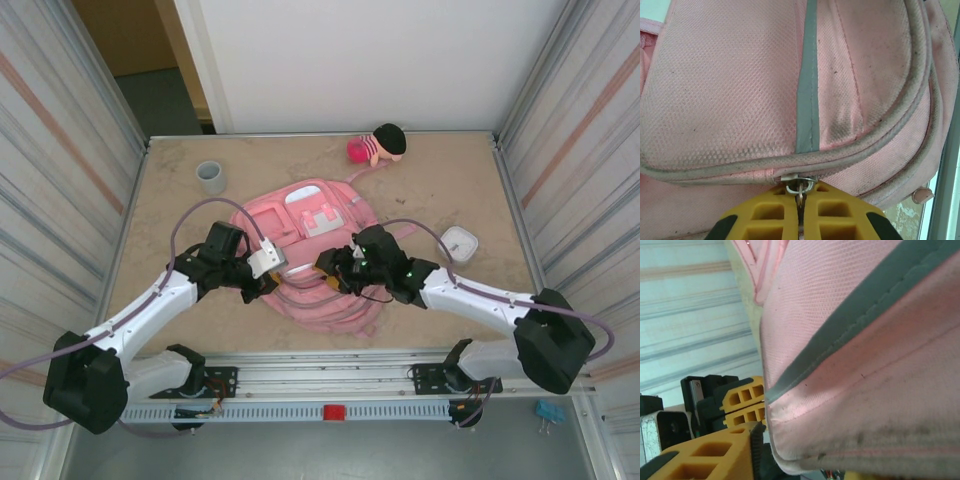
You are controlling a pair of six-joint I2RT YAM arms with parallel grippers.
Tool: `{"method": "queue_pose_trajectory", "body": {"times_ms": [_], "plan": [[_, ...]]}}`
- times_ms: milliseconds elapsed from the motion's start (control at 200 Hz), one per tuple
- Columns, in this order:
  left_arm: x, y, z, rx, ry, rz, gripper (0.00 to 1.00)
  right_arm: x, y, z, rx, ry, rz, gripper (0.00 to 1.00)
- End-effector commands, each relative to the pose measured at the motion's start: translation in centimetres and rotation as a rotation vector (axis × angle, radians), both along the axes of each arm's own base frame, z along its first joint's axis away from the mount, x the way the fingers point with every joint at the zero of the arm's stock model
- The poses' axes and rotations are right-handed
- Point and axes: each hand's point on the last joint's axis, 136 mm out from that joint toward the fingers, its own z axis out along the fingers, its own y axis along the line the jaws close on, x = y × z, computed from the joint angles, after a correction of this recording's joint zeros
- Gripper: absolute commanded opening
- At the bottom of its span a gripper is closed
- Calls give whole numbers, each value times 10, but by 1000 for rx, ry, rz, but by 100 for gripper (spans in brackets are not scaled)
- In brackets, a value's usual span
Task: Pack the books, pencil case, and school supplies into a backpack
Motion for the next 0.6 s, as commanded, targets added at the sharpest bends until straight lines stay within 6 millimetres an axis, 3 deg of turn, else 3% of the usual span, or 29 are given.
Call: {"method": "queue_pose_trajectory", "body": {"times_ms": [0,120,210,446,591], "plan": [[3,-9,23,-60,-30,5,0,9,9,14,70,-19,-19,26],[-4,-13,26,-82,-14,1,0,18,7,16,89,-39,-64,11],[-17,-19,30,-118,25,-31,3,23,8,19,98,-54,-77,5],[-37,-40,41,-171,63,-42,9,31,17,24,111,-76,-85,1],[-40,-60,49,-209,43,-40,17,30,26,29,117,-89,-59,0]]}}
